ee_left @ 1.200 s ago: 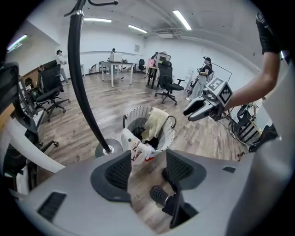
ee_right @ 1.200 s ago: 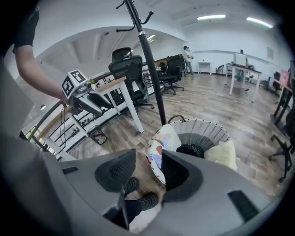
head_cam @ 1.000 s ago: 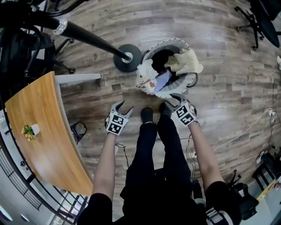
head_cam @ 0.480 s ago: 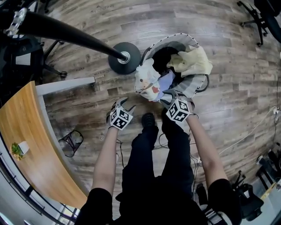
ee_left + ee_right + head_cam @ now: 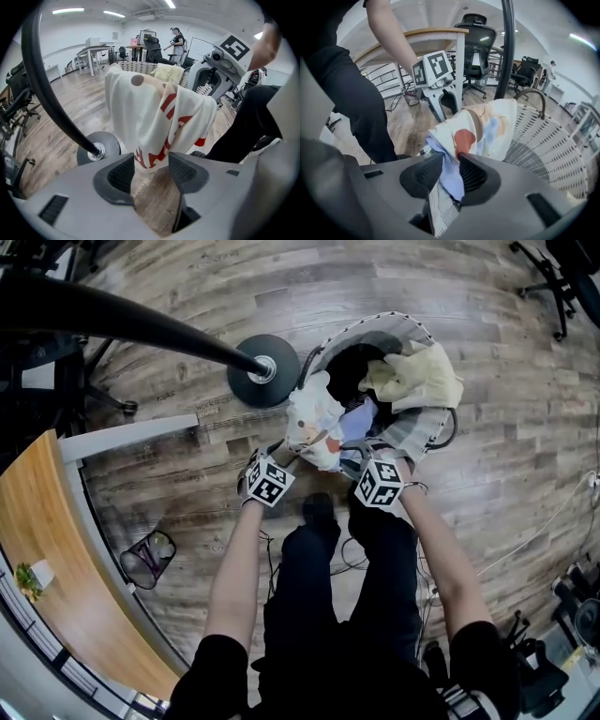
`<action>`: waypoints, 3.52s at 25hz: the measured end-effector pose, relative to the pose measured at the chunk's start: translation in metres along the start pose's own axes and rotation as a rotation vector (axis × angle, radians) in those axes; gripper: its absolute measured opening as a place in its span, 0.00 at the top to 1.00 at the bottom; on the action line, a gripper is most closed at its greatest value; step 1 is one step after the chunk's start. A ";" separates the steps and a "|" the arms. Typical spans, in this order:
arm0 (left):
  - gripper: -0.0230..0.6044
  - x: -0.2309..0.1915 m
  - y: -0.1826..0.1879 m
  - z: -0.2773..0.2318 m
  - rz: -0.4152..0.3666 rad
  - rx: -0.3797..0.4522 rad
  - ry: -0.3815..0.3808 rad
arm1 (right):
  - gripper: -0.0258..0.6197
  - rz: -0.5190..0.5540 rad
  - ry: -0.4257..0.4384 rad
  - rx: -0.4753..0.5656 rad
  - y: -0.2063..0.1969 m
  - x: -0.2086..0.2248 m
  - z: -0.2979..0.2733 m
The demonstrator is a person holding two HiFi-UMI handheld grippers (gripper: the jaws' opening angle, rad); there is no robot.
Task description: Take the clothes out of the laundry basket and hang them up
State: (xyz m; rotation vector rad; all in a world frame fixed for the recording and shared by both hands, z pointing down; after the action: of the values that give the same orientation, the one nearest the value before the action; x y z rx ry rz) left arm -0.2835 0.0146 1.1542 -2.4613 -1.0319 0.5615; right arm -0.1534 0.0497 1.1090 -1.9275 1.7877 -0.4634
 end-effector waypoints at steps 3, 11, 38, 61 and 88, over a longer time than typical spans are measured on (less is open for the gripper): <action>0.89 0.006 0.006 -0.004 0.006 -0.009 -0.031 | 0.92 -0.028 0.031 0.016 0.006 -0.008 -0.005; 0.93 0.025 0.020 0.063 0.166 -0.005 -0.062 | 0.93 -0.245 -0.104 0.060 0.019 0.007 0.068; 0.93 0.094 0.157 0.428 0.241 0.282 0.105 | 0.95 -0.425 -0.401 0.246 0.196 0.034 0.370; 0.93 0.079 0.269 0.682 0.224 0.744 0.621 | 0.95 -0.055 -0.444 0.640 0.381 0.111 0.532; 0.93 -0.023 0.335 0.764 0.078 0.839 0.721 | 0.95 0.082 -0.540 0.662 0.470 0.172 0.546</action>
State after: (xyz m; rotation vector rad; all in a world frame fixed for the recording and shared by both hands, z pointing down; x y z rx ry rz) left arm -0.4954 -0.0534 0.3499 -1.7101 -0.2992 0.0552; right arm -0.2340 -0.0819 0.3850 -1.3401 1.1630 -0.3902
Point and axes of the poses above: the fingertips, and each gripper's own axes: z backward along the fingers, x to its right, y out of its top, the point moved 2 cm from there along z, backward along the fingers, and after that the axes turned 7 degrees about z, right-handed, at the moved point
